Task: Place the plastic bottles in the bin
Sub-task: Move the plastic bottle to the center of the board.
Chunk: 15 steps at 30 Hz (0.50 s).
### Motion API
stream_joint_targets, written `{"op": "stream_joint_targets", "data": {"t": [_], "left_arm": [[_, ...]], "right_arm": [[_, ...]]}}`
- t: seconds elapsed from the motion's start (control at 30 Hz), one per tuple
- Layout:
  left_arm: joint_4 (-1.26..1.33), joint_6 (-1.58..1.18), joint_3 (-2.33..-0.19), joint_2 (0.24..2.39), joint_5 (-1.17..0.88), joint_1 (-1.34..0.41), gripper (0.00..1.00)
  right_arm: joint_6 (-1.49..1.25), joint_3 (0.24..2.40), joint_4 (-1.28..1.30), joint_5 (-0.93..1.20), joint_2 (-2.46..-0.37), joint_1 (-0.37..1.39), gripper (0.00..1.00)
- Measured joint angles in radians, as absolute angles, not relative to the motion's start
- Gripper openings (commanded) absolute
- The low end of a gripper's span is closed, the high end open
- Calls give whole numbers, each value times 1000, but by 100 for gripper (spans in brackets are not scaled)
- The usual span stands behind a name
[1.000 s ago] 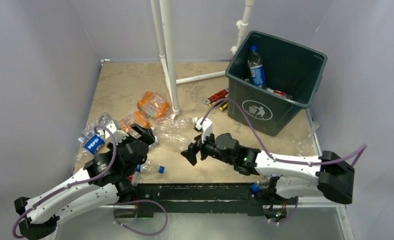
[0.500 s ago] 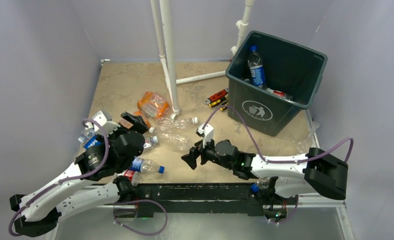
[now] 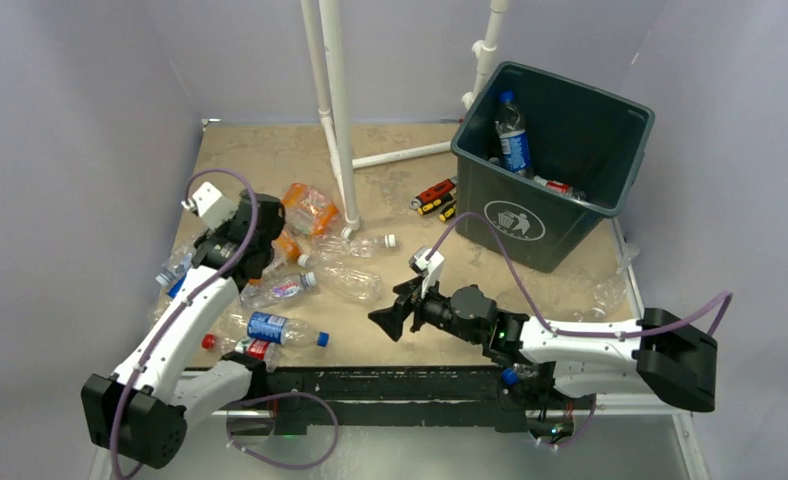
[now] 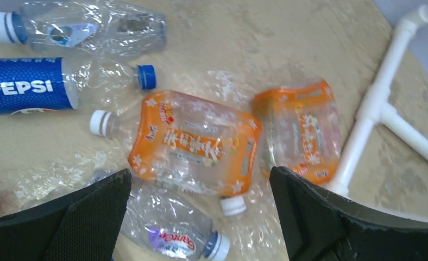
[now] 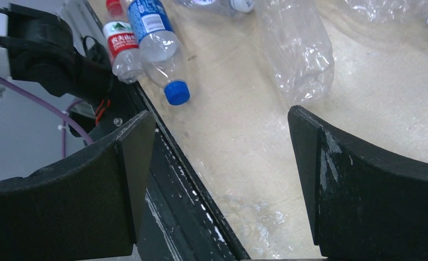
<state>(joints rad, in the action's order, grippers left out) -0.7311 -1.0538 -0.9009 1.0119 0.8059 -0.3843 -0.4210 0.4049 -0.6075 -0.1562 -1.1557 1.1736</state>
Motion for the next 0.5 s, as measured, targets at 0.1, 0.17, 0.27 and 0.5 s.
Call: {"op": "stream_joint_targets", "data": {"t": [0.1, 0.17, 0.27, 0.5], "left_arm": [[-709, -1033, -905, 1044, 738, -252, 99], [-710, -1032, -924, 1080, 702, -174, 99], [-705, -1054, -956, 1146, 645, -73, 99], [-567, -1099, -987, 1245, 540, -40, 99]], "right_arm": [[-424, 387, -614, -154, -1115, 1176, 91], [-426, 379, -615, -151, -1106, 1177, 91], [-426, 377, -615, -136, -1112, 1178, 91], [-427, 366, -603, -115, -1089, 1178, 90]]}}
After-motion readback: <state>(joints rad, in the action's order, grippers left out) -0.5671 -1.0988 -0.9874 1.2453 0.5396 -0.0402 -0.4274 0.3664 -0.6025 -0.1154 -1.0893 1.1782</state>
